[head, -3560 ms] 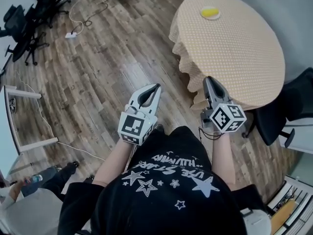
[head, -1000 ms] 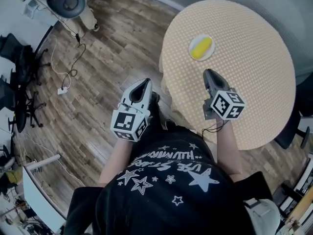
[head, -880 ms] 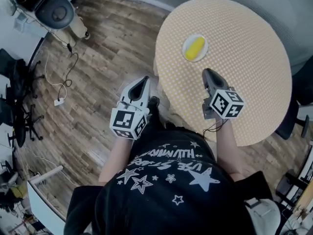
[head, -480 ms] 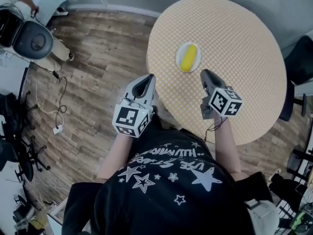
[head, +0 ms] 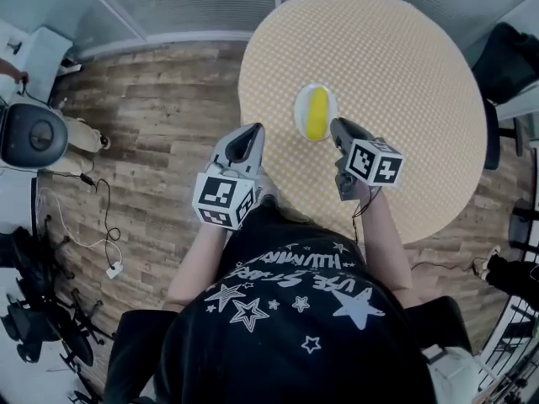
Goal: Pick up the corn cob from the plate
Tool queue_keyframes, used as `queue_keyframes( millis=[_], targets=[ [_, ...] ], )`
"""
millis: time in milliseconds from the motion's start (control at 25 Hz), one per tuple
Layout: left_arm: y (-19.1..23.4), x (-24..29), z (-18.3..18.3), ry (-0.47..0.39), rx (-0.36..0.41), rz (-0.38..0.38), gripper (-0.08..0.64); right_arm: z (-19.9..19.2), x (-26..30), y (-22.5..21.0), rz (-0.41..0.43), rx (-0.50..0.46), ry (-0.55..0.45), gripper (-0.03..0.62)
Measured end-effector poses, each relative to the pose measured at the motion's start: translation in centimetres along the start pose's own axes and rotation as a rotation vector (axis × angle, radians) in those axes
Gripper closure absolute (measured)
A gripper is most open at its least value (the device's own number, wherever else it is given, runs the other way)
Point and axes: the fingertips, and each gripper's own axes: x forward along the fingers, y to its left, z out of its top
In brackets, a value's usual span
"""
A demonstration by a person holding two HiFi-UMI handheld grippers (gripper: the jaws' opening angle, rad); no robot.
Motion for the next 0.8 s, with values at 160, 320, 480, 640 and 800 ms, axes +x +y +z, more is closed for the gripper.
queue_keyframes(
  millis=[160, 320, 480, 640, 800],
  targets=[
    [1.1, 2.3, -0.5, 0.026, -0.004, -0.068, 0.552, -0.4, 1.9, -0.6, -0.068, 0.019, 0.055, 0.531],
    [1.8, 4.3, -1.2, 0.052, 0.001, -0.119, 0.552, -1.1, 3.8, -1.1, -0.113, 0.046, 0.13, 0.433],
    [2.3, 5.7, -1.7, 0.067, -0.008, -0.153, 0.552, -1.8, 5.6, -1.8, -0.16, 0.06, 0.187, 0.37],
    [2.9, 6.7, -2.3, 0.088, -0.007, -0.185, 0.552, -2.4, 7.4, -2.4, -0.198, 0.065, 0.236, 0.327],
    [3.3, 7.5, -2.6, 0.097, -0.01, -0.208, 0.552, -3.1, 8.5, -3.3, -0.248, 0.06, 0.288, 0.321]
  ],
)
